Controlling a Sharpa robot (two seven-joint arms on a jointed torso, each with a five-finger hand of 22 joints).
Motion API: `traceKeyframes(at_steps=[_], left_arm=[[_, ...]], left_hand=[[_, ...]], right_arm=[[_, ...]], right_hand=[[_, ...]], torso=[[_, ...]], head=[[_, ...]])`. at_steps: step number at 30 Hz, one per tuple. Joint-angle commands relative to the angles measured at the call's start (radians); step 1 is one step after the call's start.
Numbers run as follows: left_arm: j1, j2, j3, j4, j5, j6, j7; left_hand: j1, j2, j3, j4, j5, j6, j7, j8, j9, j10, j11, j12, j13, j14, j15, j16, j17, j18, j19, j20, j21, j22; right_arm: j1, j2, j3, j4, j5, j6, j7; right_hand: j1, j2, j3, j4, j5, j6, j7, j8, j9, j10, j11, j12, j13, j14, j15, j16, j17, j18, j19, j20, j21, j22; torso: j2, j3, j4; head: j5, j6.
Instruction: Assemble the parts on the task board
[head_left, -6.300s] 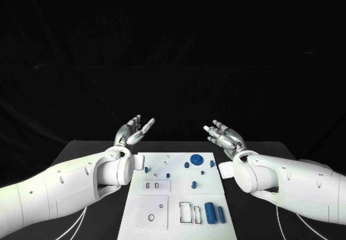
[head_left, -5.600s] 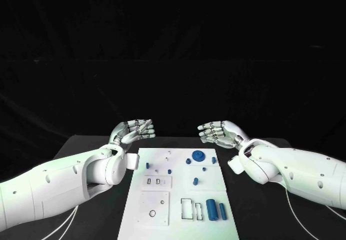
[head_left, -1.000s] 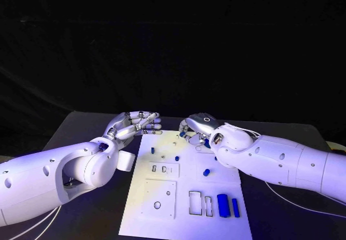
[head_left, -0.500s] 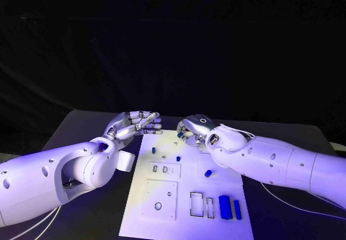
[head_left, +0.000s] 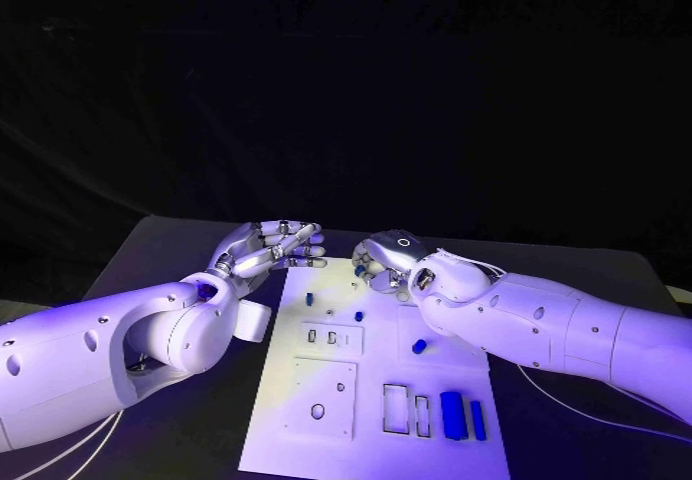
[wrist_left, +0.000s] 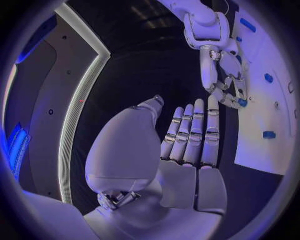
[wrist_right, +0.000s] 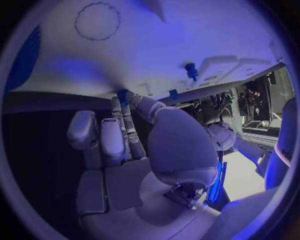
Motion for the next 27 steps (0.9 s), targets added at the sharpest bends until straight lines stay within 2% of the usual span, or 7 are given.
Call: traceKeyframes(at_steps=[1, 3, 5, 8, 13, 21, 27], left_arm=[[0.003, 0.002, 0.001, 0.003, 0.003, 0.020, 0.006], [0.003, 0.002, 0.001, 0.002, 0.003, 0.020, 0.006], [0.003, 0.002, 0.001, 0.001, 0.003, 0.020, 0.006], [0.004, 0.001, 0.001, 0.000, 0.003, 0.020, 0.006], [0.004, -0.002, 0.001, -0.005, 0.003, 0.022, 0.006], [0.004, -0.005, 0.001, -0.022, 0.009, 0.028, 0.008], [0.004, -0.003, 0.001, -0.037, 0.011, 0.033, 0.008]], left_hand=[[-0.002, -0.002, 0.003, 0.002, -0.004, -0.006, 0.025, -0.007, -0.001, 0.001, 0.006, -0.003, -0.001, -0.003, 0.004, -0.004, 0.002, 0.013, 0.007, -0.001, 0.004, 0.000], [-0.002, -0.002, 0.003, 0.002, -0.004, -0.006, 0.025, -0.007, -0.001, 0.001, 0.006, -0.003, -0.001, -0.003, 0.004, -0.004, 0.002, 0.013, 0.007, -0.001, 0.004, 0.000], [-0.002, -0.002, 0.003, 0.002, -0.004, -0.006, 0.025, -0.007, -0.001, 0.001, 0.006, -0.003, -0.001, -0.003, 0.004, -0.004, 0.002, 0.013, 0.007, -0.001, 0.004, 0.000], [-0.002, -0.002, 0.003, 0.002, -0.004, -0.006, 0.025, -0.007, -0.001, 0.001, 0.006, -0.003, -0.001, -0.003, 0.004, -0.004, 0.002, 0.013, 0.007, -0.001, 0.004, 0.000], [-0.002, 0.000, 0.004, 0.001, -0.004, -0.006, 0.025, -0.007, -0.001, 0.003, 0.006, -0.005, -0.001, -0.004, 0.005, -0.005, 0.003, 0.012, 0.007, -0.001, 0.003, 0.000], [-0.002, 0.000, 0.005, 0.002, -0.004, -0.006, 0.025, -0.007, -0.001, 0.003, 0.006, -0.005, -0.001, -0.004, 0.005, -0.006, 0.004, 0.012, 0.007, -0.001, 0.003, -0.001], [-0.002, 0.000, 0.005, 0.002, -0.004, -0.006, 0.025, -0.007, -0.001, 0.003, 0.006, -0.005, -0.001, -0.004, 0.005, -0.006, 0.004, 0.012, 0.007, -0.001, 0.003, -0.001]], right_arm=[[-0.001, 0.004, 0.000, -0.004, -0.002, 0.026, -0.001], [-0.001, 0.003, 0.000, -0.005, -0.001, 0.031, -0.004], [-0.001, 0.000, 0.000, -0.004, 0.000, 0.025, -0.006], [0.000, -0.013, 0.000, 0.007, 0.001, 0.009, -0.015], [0.004, -0.067, 0.002, 0.066, 0.007, -0.017, -0.031], [0.022, -0.190, 0.015, 0.204, 0.056, -0.022, -0.043], [0.042, -0.299, 0.023, 0.282, 0.207, 0.020, -0.050]], right_hand=[[-0.009, -0.011, 0.000, 0.007, -0.001, -0.009, 0.004, 0.000, 0.008, -0.014, 0.002, -0.010, -0.006, 0.000, 0.009, 0.002, -0.005, -0.009, -0.004, 0.008, -0.004, -0.006], [-0.020, -0.026, -0.001, 0.013, 0.000, -0.026, 0.012, -0.008, 0.011, -0.039, 0.010, -0.027, -0.014, -0.006, 0.016, -0.004, -0.020, -0.005, -0.023, 0.013, -0.021, -0.029], [-0.039, -0.063, -0.019, 0.023, 0.009, -0.091, 0.034, -0.046, 0.004, -0.107, 0.032, -0.058, -0.032, -0.032, 0.036, -0.029, -0.072, 0.006, -0.072, 0.030, -0.066, -0.086], [-0.039, -0.088, -0.061, 0.035, -0.016, -0.144, 0.039, -0.082, 0.003, -0.181, 0.043, -0.071, -0.049, -0.072, 0.047, -0.057, -0.140, 0.025, -0.143, 0.044, -0.135, -0.169], [-0.033, -0.094, -0.090, 0.044, -0.017, -0.157, 0.042, -0.092, 0.006, -0.200, 0.046, -0.060, -0.053, -0.080, 0.049, -0.056, -0.146, 0.028, -0.152, 0.048, -0.149, -0.180], [-0.026, -0.090, -0.121, 0.062, -0.005, -0.139, 0.042, -0.089, 0.016, -0.187, 0.044, -0.027, -0.051, -0.078, 0.049, -0.047, -0.142, 0.026, -0.137, 0.049, -0.146, -0.167], [-0.018, -0.084, -0.121, 0.084, 0.034, -0.106, 0.033, -0.089, 0.025, -0.061, 0.023, 0.054, -0.030, -0.037, 0.032, -0.004, -0.072, 0.008, -0.058, 0.034, -0.087, -0.077]], torso=[[0.002, -0.0015, 0.0014], [0.001, -0.0018, 0.0008], [0.001, -0.0014, -0.0008], [0.000, -0.0008, -0.0022], [-0.001, 0.0007, -0.0029], [-0.007, 0.0041, -0.0129], [-0.013, 0.0066, -0.0199]], head=[[0.001, -0.002], [0.001, -0.003], [0.002, -0.003], [0.003, -0.003], [0.001, 0.002], [0.000, 0.007], [-0.008, 0.006]])
